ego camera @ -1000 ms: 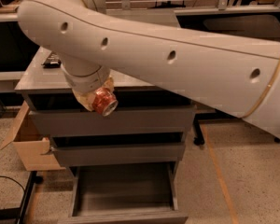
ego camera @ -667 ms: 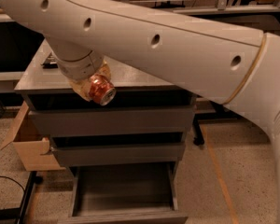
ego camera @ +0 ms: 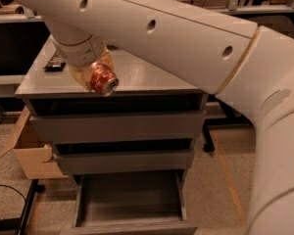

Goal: Pick coke can from bottom drawer and place on counter

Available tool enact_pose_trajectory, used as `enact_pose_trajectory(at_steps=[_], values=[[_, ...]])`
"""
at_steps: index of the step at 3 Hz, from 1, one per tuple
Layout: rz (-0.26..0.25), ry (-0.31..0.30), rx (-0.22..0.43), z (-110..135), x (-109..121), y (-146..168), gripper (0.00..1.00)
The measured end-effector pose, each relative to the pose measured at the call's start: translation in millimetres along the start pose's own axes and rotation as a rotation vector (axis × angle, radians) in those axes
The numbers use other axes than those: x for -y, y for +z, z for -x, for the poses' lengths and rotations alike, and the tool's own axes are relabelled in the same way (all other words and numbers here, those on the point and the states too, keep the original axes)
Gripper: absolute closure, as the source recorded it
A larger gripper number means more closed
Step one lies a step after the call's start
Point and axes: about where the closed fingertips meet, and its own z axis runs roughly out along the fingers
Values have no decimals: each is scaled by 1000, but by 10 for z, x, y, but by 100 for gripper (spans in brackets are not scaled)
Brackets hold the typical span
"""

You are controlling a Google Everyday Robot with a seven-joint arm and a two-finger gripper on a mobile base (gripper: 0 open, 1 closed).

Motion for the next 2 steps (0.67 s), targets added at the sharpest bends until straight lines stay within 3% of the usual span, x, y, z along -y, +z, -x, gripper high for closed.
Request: enact_pose_trajectory(at_steps=[2], values=[[-34, 79, -40, -420, -558, -138, 100]])
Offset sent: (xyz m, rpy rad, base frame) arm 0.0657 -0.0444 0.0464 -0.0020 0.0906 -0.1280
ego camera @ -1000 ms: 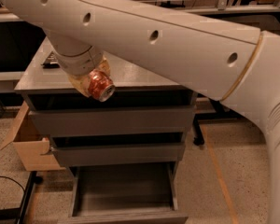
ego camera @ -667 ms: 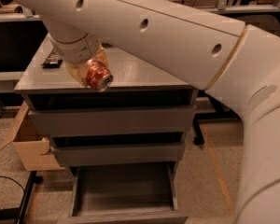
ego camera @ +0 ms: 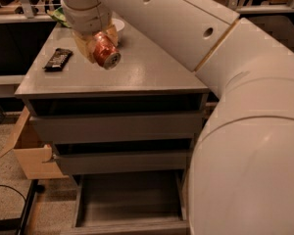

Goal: Pick coke can from bottom drawer and place on counter

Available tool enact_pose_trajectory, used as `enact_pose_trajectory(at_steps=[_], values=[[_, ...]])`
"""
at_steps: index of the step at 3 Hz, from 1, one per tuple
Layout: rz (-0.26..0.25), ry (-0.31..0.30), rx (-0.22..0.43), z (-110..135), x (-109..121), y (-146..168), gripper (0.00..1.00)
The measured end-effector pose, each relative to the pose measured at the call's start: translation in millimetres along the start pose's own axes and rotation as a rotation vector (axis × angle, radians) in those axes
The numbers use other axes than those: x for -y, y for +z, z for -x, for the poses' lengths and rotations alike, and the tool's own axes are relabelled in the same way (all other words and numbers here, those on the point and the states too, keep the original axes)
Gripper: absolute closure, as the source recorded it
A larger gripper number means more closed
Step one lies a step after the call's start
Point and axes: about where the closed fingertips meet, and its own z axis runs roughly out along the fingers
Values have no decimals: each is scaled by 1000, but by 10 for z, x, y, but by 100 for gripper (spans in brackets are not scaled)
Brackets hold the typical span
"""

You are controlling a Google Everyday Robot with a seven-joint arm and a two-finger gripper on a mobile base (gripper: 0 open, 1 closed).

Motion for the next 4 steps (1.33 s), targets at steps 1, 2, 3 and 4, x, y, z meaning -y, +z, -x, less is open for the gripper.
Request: enact_pose_trajectory(at_steps=[1, 2, 3, 4], values=[[-36, 28, -11, -123, -252, 91, 100], [-61, 55, -7, -193, -432, 242, 100], [-71, 93, 16, -194, -606, 446, 100], [-80, 140, 51, -105, -769, 668, 100]])
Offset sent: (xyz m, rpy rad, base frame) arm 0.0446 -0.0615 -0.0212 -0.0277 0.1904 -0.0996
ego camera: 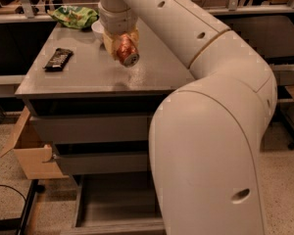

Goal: Pick coke can from bottom drawer and place on counter

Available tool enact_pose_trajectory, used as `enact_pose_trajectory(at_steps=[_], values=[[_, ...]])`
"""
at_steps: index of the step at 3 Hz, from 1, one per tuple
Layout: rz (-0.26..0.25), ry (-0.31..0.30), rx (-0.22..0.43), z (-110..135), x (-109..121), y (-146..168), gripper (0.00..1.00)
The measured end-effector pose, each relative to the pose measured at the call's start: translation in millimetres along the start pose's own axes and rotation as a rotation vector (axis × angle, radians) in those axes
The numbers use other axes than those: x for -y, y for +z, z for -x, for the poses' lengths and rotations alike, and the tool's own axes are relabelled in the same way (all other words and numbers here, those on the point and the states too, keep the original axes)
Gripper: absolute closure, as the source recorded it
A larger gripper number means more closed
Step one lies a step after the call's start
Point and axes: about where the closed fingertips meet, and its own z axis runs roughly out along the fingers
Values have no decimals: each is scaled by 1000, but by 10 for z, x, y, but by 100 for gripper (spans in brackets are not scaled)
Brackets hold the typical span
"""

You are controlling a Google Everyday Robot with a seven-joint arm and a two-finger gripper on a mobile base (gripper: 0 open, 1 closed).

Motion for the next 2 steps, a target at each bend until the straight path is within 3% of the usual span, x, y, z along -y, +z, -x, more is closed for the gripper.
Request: enact_pose_trajectory(at_steps=[2], values=[[-15, 100, 84, 273, -344, 394, 100]])
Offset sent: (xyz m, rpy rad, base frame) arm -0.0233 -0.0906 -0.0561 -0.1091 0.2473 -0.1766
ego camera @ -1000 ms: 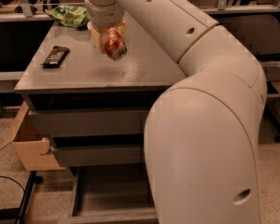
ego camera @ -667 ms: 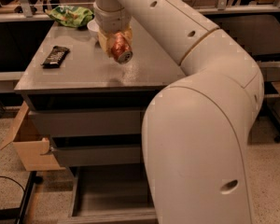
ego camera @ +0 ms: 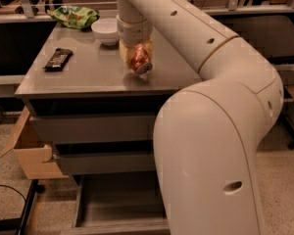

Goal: Pick coke can from bottom drawer and place on counter

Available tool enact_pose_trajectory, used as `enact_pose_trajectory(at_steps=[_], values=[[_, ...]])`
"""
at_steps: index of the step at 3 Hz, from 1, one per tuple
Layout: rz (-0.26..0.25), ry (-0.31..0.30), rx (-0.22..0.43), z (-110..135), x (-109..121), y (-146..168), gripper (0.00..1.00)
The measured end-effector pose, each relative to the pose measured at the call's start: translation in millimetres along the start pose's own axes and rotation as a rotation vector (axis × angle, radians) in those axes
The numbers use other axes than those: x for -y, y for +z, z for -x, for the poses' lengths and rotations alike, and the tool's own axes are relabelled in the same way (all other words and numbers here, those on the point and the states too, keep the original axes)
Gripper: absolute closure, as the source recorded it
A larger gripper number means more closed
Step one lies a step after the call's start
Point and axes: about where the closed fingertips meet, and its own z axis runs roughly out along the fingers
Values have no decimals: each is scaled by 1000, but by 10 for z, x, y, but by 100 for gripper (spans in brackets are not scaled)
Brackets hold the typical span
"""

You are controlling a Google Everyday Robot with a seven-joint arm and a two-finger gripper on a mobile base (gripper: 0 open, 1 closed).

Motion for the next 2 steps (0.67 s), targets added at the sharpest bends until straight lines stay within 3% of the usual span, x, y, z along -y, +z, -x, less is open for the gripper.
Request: enact_pose_trajectory(at_steps=[2], values=[[-6, -3, -61, -181, 28, 54, 61]])
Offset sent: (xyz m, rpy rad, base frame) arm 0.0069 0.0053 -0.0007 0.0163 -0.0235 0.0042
